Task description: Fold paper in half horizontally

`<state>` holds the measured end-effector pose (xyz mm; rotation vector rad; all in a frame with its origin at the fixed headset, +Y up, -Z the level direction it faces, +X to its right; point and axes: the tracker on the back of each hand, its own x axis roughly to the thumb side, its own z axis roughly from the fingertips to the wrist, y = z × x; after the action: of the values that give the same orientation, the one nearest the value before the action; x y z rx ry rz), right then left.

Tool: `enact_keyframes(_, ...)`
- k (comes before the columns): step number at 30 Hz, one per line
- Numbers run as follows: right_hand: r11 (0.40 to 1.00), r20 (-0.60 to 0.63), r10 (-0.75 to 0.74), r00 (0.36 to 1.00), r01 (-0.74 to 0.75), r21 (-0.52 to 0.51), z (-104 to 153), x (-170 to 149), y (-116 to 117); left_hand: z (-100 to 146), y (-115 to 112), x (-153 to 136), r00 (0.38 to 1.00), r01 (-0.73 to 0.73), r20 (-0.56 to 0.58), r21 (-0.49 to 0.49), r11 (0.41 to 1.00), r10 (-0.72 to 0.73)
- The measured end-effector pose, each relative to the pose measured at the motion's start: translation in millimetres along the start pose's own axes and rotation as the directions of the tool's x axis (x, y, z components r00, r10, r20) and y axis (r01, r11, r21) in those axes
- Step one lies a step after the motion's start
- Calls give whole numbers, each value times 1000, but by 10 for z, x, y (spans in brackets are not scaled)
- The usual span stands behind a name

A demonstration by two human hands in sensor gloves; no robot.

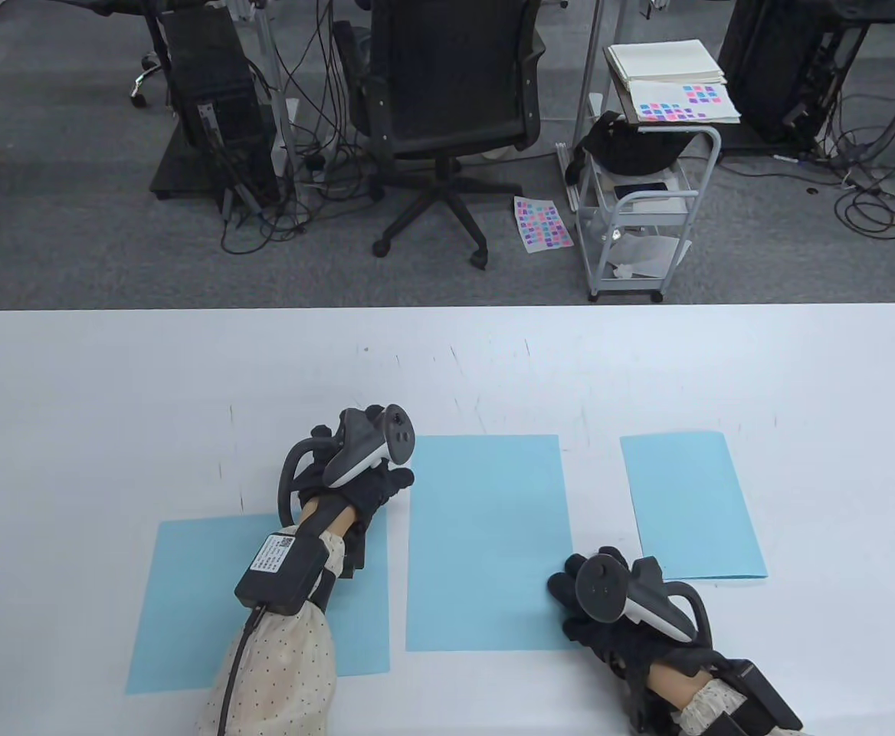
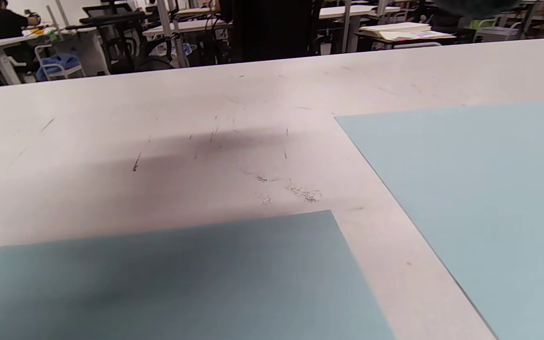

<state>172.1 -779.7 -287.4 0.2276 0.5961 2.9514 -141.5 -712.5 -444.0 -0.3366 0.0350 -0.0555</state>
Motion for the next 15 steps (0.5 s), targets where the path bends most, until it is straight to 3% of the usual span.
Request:
enact_keyframes(9,1000,0,-16,1000,16,23,-8,-6,-1,-485,-270,125,996,-61,-77,-217,974,45)
enact_keyframes(15,999,1,-21,1000,21,27,-19,-11,0,-622,-417,258,996,-11,-94,-257,966,-13)
